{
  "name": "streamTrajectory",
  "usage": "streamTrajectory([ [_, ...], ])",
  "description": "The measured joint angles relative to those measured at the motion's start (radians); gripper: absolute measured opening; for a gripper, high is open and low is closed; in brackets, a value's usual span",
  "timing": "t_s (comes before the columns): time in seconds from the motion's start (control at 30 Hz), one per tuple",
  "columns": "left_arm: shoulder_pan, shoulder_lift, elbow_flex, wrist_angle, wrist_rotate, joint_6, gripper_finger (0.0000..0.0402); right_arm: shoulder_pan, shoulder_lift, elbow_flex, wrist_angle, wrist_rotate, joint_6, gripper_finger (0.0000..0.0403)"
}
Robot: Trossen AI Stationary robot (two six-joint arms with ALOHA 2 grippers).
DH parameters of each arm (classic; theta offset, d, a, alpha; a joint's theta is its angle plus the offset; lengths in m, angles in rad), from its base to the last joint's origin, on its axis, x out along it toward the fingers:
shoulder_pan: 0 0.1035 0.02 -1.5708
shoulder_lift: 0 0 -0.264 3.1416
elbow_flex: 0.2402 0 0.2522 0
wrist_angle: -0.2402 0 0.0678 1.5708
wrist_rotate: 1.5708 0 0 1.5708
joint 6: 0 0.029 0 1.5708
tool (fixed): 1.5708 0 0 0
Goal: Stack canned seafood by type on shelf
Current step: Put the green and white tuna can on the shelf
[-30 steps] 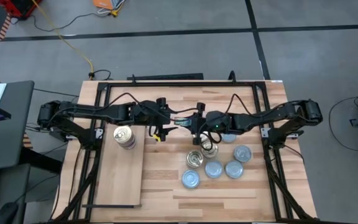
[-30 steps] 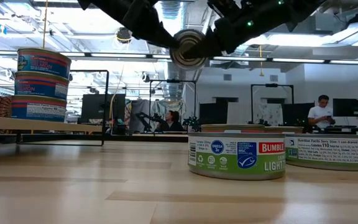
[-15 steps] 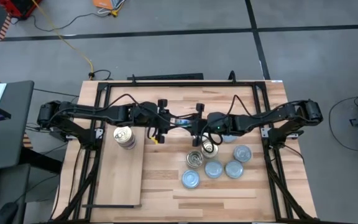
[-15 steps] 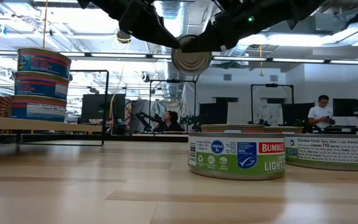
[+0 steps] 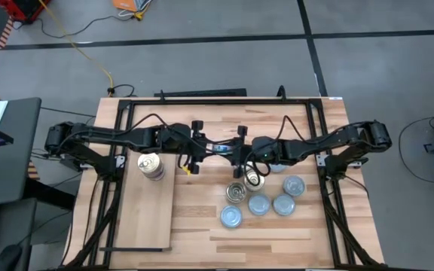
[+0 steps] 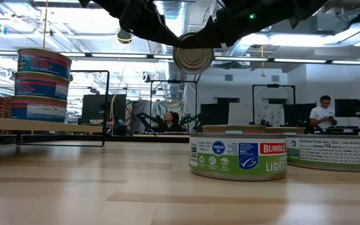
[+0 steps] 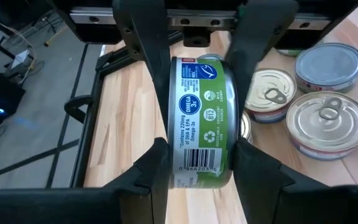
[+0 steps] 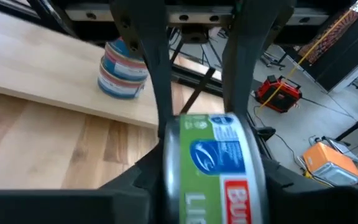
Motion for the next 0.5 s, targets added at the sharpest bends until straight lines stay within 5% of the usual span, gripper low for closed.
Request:
streamTrajectory([
  [0.5,-0.005,-0.013,0.003,-0.088,-0.105,0.003,0.0133,0.016,-0.073,0.002,-0.008,-0.012,0.054,0.0378],
])
